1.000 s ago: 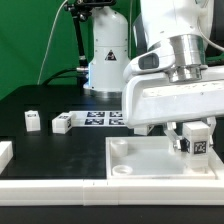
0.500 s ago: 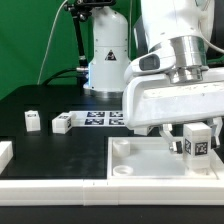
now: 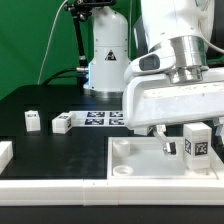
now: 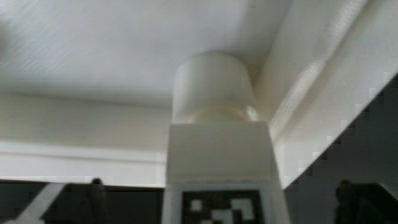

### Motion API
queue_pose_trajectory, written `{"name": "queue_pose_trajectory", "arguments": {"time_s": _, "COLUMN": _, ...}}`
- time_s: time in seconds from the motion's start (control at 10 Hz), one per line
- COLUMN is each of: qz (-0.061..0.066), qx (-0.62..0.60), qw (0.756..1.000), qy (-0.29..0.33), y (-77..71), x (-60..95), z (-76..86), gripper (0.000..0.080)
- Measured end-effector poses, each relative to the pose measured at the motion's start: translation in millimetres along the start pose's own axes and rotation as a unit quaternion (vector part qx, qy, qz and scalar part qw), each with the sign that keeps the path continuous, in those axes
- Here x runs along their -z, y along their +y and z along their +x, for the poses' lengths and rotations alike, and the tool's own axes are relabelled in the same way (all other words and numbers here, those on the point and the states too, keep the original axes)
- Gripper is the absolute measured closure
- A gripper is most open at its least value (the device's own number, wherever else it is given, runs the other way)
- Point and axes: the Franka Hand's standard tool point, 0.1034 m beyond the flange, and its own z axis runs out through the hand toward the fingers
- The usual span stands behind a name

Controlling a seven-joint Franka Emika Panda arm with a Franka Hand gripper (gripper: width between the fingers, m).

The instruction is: Assemble one leg

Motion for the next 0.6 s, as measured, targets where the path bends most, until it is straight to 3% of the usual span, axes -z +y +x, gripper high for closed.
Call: {"name": "queue_pose_trajectory", "arguments": {"time_s": 0.6, "qz": 0.0, "qx": -0.005, "qw": 1.0, "qy": -0.006, "y": 12.3, "x": 24.2, "z": 24.6, "gripper": 0.015}}
